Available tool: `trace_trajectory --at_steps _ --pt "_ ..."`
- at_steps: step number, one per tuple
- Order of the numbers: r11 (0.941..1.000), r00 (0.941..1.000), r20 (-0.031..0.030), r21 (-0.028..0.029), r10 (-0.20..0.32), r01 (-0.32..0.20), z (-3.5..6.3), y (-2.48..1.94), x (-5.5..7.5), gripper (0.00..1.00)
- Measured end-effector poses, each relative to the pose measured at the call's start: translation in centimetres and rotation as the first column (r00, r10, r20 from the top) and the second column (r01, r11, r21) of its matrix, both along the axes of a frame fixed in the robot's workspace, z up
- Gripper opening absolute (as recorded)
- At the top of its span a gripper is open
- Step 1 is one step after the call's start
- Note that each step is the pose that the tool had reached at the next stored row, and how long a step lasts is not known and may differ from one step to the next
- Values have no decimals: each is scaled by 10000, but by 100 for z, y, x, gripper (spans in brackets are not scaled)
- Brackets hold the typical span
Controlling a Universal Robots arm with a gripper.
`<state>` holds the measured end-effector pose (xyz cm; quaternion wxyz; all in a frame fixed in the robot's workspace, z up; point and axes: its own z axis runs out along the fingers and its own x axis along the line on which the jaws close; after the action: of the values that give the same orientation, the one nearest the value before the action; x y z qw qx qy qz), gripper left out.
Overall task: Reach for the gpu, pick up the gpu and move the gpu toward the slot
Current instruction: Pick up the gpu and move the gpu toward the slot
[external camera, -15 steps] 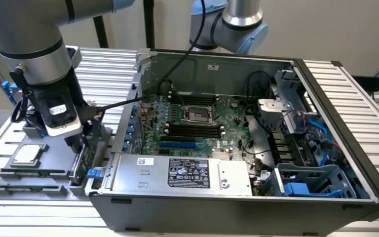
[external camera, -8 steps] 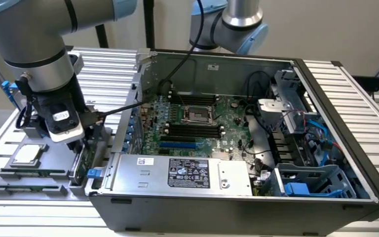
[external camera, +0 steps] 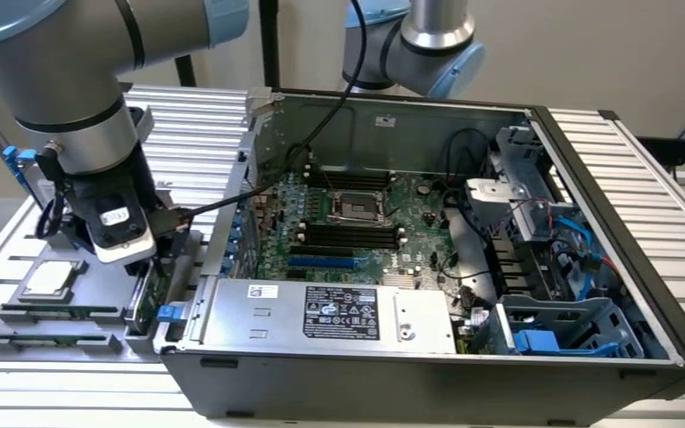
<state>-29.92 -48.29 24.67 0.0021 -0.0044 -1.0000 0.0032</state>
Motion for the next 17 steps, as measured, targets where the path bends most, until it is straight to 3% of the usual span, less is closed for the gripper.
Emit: trace_trajectory --at_steps 6,17 --pt "10000 10000 1 2 87 -87 -13 33 0 42" --pt "9999 9999 0 0 105 -105 -33 33 -1 42"
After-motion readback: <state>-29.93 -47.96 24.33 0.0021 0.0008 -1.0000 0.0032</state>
